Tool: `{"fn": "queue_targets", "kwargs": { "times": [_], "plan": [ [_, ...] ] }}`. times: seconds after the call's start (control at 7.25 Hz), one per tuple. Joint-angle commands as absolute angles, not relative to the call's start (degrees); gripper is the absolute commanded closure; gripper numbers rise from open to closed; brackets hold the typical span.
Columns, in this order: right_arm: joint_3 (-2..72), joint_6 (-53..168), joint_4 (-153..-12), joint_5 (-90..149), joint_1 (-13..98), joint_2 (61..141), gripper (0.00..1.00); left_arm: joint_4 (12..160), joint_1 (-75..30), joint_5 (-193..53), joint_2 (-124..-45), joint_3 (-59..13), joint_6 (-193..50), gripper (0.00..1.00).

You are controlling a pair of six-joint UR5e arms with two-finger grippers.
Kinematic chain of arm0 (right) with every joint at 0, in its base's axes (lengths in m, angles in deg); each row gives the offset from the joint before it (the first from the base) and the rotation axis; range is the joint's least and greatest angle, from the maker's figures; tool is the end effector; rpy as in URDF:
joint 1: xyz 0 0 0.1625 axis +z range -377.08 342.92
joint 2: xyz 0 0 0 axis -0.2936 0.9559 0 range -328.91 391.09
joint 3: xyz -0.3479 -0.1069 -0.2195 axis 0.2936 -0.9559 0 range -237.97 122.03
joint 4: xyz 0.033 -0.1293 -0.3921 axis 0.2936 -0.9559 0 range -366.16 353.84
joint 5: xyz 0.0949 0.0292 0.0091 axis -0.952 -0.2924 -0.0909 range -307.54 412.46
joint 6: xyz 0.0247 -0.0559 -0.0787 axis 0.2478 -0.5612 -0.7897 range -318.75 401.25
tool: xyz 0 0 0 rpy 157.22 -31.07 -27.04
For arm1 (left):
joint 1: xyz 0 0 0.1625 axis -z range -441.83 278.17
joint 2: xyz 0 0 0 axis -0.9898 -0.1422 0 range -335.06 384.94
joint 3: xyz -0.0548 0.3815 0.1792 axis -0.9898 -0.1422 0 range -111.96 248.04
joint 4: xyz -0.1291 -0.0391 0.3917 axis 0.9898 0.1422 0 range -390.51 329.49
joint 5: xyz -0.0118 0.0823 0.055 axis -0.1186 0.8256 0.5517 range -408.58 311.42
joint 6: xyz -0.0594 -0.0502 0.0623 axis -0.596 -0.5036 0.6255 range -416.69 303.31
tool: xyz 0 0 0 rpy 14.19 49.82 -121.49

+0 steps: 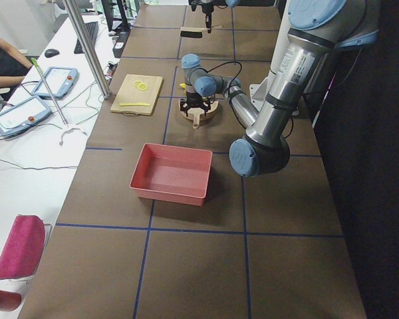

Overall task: Sweep and dump trash into bin
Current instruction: 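Grasp the dustpan handle with the left gripper while the right gripper lifts the brush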

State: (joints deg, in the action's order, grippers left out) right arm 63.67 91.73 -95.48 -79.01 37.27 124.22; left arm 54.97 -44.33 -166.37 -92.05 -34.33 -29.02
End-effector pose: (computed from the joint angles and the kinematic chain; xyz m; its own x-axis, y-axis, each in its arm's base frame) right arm -0.2047 -0.4007 0.4162 0.6601 0.1023 0.7441 -0.0006 0.9907 -0.1357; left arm 0.4456 -0.4513 0.3080 -0.0126 0.9972 -0.0736 -0.7287 0.0412 0.6835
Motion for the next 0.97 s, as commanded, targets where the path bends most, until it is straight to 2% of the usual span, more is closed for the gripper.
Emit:
{"fn": "queue_targets", "kwargs": {
  "times": [0.0,0.41,0.55,0.69,0.83],
  "plan": [
    [63.9,92.8,-95.5,-79.1,37.2,124.2,1.0,54.7,-45.9,-163.4,-92.3,-33.1,-29.5,0.0],
    [63.9,92.8,-95.4,-79.1,37.2,124.2,1.0,54.3,-46.1,-163.4,-93.0,-31.5,-29.4,0.03],
    [63.9,92.8,-95.4,-79.2,37.2,124.2,1.0,54.3,-46.1,-163.2,-93.4,-31.2,-29.2,0.18],
    [63.9,92.8,-95.5,-79.3,37.2,124.3,1.0,54.0,-46.1,-163.0,-93.3,-31.3,-29.2,0.41],
    [63.9,92.8,-95.5,-79.3,37.2,124.2,1.0,52.1,-46.1,-159.3,-93.4,-31.5,-29.4,0.83]
  ]
}}
